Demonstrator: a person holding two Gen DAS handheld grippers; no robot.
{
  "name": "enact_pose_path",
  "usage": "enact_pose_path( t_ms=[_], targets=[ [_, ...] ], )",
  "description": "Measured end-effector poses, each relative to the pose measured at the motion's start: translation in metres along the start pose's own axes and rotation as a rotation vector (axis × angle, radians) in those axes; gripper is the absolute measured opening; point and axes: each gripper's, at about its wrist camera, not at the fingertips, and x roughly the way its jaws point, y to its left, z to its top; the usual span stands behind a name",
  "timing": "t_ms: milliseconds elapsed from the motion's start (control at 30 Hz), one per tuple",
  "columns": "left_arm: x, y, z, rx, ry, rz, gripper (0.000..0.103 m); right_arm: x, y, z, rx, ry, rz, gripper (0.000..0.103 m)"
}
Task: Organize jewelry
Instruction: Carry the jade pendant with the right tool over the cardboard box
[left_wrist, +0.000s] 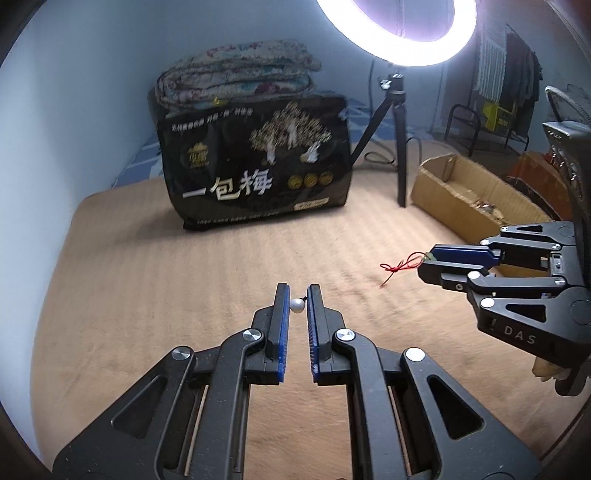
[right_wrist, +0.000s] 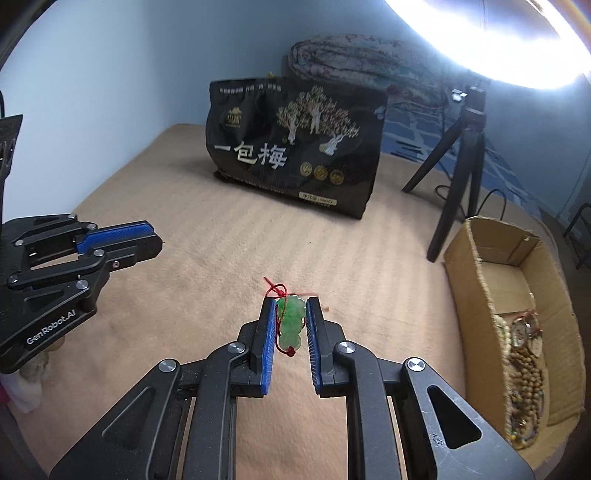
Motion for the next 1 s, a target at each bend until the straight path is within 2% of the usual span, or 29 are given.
enact_pose_path(
  t_ms=[533, 1000],
  targets=[
    [-0.055, -0.053, 0.024, 0.039, -0.09, -0.055, 0.008, -0.073, -0.026, -0.014, 0.03, -0.069, -0.049, 0.014],
    [-0.056, -0.115, 0.046, 0.088, -0.113, -0.123, 0.008, -0.121, -0.087, -0.036, 0.101, -0.107, -0.114, 0.014]
  ],
)
